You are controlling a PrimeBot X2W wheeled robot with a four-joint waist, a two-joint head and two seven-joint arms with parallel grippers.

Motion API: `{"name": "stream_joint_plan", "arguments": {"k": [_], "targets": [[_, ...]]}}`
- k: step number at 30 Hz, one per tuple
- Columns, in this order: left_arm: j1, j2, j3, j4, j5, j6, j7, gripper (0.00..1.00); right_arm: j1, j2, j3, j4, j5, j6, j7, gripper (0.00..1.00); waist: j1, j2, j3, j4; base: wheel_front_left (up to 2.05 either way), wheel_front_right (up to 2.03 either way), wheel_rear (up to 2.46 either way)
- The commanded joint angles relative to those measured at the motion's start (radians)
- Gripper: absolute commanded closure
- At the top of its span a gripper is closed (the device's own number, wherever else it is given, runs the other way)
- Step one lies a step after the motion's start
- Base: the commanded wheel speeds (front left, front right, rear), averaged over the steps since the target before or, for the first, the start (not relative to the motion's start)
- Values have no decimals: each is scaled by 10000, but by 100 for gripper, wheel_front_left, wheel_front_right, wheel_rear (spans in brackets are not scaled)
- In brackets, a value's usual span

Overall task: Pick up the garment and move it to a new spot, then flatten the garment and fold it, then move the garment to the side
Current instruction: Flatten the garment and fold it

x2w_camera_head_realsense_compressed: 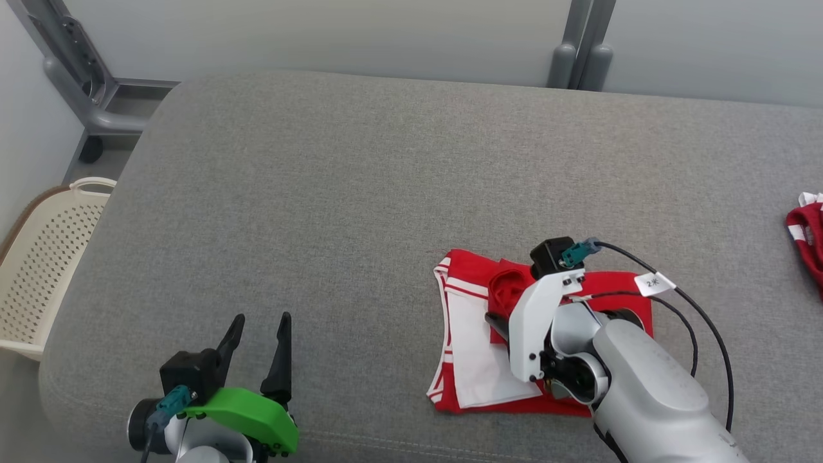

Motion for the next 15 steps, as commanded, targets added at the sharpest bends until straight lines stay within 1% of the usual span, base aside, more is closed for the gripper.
{"name": "stream_joint_plan", "arguments": {"k": [1,2,3,7,12,15], "targets": [[-98,4,33,-10,-4,42,-89,0,-145,-29,51,77,140,-3,-106,19,0,0,-10,-27,0,0,0],[-87,13,47,-21,-10,60,-87,0,-199,-23,109,127,197,-3,-173,8,0,0,-17,-44,0,0,0],[-82,21,54,-19,-21,62,-66,0,-257,-26,148,184,251,-3,-230,0,0,0,-23,-61,0,0,0],[-144,-11,16,1,-34,58,-77,0,-502,-26,366,325,589,-3,-596,0,0,0,-57,-82,0,0,0],[-104,27,-22,29,-60,33,-74,0,-803,-29,716,109,1402,-3,-1247,0,0,0,-134,-128,0,0,0],[-38,74,-11,39,-90,65,-78,0,-1026,-28,745,45,1629,-3,-1676,0,0,0,-201,-171,0,0,0]]}}
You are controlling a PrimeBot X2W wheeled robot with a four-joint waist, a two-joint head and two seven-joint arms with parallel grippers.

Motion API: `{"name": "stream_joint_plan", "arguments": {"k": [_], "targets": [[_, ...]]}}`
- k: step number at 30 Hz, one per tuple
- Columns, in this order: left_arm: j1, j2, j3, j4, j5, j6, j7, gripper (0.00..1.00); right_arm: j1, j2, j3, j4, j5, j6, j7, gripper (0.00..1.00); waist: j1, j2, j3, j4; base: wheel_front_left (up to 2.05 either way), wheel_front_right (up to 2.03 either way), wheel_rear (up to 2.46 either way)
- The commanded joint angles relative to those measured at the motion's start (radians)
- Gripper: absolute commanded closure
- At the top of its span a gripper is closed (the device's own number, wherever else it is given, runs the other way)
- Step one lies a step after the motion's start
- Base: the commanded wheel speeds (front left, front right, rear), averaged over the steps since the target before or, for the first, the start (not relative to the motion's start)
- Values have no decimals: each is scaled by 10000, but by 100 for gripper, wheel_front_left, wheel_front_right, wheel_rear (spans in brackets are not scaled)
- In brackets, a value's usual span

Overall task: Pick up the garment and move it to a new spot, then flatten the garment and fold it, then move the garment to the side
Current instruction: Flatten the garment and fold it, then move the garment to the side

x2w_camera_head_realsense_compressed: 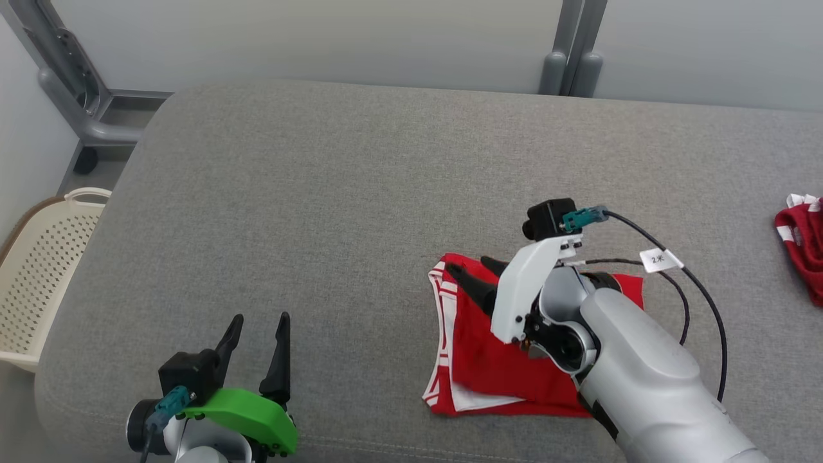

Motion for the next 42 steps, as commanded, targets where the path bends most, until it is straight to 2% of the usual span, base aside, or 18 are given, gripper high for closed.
{"name": "stream_joint_plan", "arguments": {"k": [1,7,13,18,22,27,32,42], "targets": [[-3,81,12,-9,-78,50,-17,0,-241,-26,-48,-76,113,-3,-330,0,0,0,-74,-47,0,0,0],[169,176,23,-67,-109,131,5,0,-405,-27,-637,-5,-480,-3,-763,0,0,0,-249,-156,0,0,0],[370,260,4,-198,-166,204,43,0,239,-33,-2195,-218,-2308,-3,-629,0,0,0,-453,-350,0,0,0],[538,297,-39,-240,-201,219,29,0,1321,-24,-3816,-1066,-3734,-3,559,0,0,0,-611,-540,0,0,0],[637,299,-62,-268,-237,232,33,0,2330,-18,-4958,-2514,-4346,-3,2027,0,0,0,-700,-692,0,0,0],[640,338,-89,-336,-263,229,57,0,3570,-26,-5777,-4532,-4542,-1,3835,0,0,0,-675,-839,0,0,0],[494,359,-140,-396,-246,210,99,0,4277,-23,-6371,-5700,-4403,-3,4757,0,0,0,-512,-894,0,0,0],[108,378,-147,-476,-245,190,119,0,4088,-23,-6916,-5439,-4528,-3,4805,0,0,0,68,-633,0,0,0]]}}
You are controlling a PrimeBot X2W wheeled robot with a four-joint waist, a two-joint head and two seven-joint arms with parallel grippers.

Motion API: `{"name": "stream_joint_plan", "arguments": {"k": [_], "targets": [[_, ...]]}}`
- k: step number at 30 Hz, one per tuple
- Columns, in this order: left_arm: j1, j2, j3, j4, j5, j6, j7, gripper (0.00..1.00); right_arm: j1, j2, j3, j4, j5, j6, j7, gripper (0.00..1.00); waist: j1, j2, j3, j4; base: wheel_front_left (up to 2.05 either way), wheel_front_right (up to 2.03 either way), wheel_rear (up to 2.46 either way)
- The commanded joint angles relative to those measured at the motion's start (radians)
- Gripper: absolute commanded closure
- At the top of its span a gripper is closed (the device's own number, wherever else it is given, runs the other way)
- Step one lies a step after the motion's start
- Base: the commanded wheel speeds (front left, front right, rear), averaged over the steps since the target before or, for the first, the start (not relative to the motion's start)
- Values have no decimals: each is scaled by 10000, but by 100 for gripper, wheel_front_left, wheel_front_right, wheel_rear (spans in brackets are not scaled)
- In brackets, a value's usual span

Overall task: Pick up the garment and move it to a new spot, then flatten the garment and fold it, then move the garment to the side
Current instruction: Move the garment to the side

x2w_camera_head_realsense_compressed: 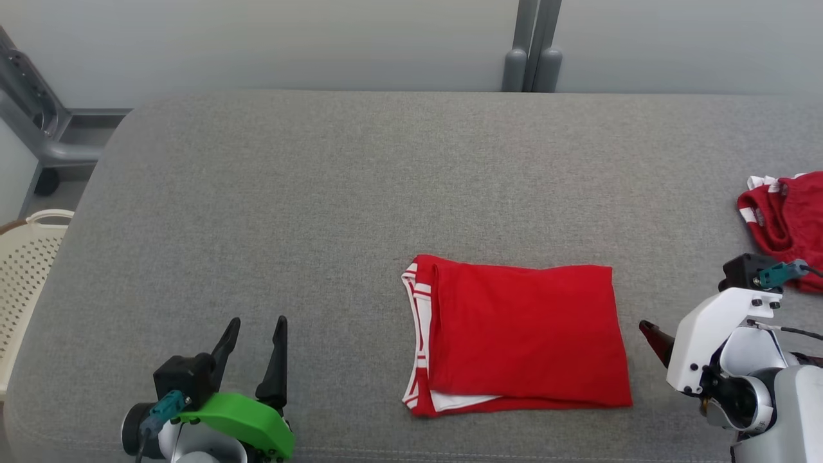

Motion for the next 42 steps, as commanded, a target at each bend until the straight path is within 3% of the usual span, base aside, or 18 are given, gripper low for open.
{"name": "stream_joint_plan", "arguments": {"k": [1,23,25,26,33,42], "targets": [[-170,77,27,-8,-9,-22,3,0,-147,-20,-3,158,-53,-3,-64,0,0,0,207,150,0,0,0],[-835,-49,124,-172,323,98,-162,0,-1026,-19,299,1968,138,-3,-736,0,0,0,1119,810,0,0,0],[-902,5,185,-281,443,126,-185,0,-1109,-8,349,2336,269,-3,-789,29,0,0,1132,880,0,0,0],[-922,28,217,-337,496,167,-192,0,-1130,-4,353,2435,269,-3,-810,51,0,0,1136,901,0,0,0],[-885,188,466,-775,635,297,-219,0,-1278,-3,345,2973,275,-3,-915,100,0,0,1076,1026,0,0,0],[-555,167,373,-936,531,363,-156,0,-1737,-20,508,2826,-182,-3,-1325,100,0,0,905,821,0,0,0]]}}
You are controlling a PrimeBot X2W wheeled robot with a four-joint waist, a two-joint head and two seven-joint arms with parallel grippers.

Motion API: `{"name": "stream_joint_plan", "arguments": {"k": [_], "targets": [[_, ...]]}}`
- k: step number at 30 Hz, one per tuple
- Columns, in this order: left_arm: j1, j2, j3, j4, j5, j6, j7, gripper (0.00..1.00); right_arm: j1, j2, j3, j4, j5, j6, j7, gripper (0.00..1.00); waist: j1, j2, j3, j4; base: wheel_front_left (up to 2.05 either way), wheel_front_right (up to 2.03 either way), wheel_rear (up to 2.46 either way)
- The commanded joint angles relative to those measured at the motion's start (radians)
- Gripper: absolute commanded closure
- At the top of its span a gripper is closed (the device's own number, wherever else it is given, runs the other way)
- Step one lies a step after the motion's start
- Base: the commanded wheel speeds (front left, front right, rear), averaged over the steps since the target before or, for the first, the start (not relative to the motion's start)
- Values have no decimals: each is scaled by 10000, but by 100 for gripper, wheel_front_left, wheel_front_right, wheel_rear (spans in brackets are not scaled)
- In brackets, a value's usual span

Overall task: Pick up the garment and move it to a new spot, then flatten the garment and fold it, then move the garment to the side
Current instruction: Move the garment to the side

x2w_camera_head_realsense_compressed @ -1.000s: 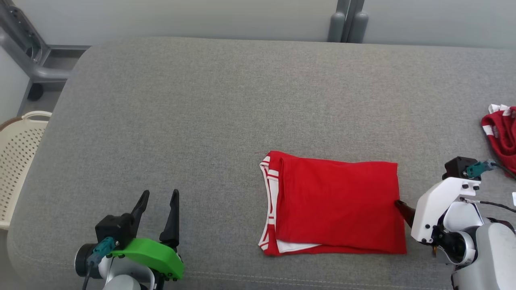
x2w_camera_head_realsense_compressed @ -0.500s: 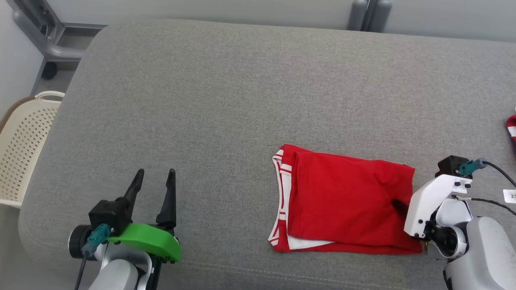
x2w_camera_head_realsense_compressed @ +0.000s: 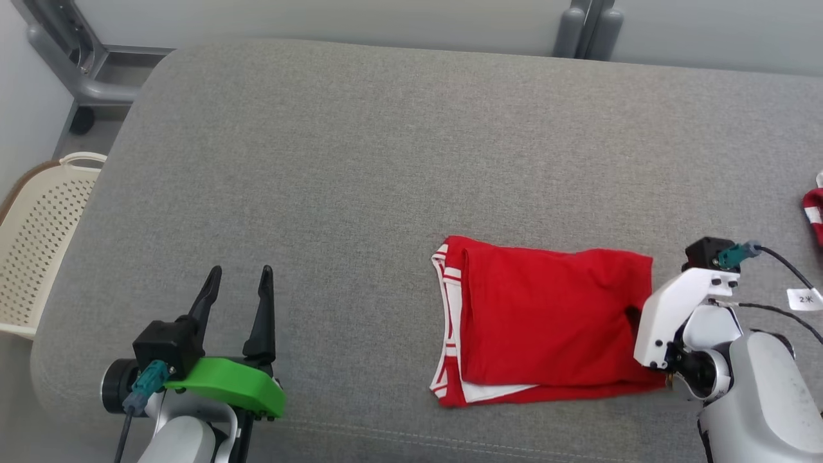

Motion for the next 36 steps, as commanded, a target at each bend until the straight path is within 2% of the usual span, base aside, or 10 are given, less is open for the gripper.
{"name": "stream_joint_plan", "arguments": {"k": [1,7,15,25,36], "targets": [[82,22,-10,-40,-56,19,-13,0,-241,-34,18,-135,-278,-3,-134,100,0,-1,-53,-155,0,0,0],[135,-55,-18,-72,-116,1,-28,0,-872,-35,-369,-214,-1242,-5,-503,100,0,-1,-91,-569,0,0,0],[187,-111,13,-120,-128,-66,-61,0,-2234,-73,-489,143,-2642,-5,-638,100,0,-1,-45,-1513,0,0,0],[-326,-325,-257,-61,141,-315,-74,0,-4206,-949,-1061,1009,-3597,-5,-858,100,0,-1,547,-2361,0,0,0],[-791,-354,-333,108,373,-599,-79,0,-5550,-2109,-1883,1591,-4056,-5,-1044,100,0,-1,1348,-2457,0,0,0]]}}
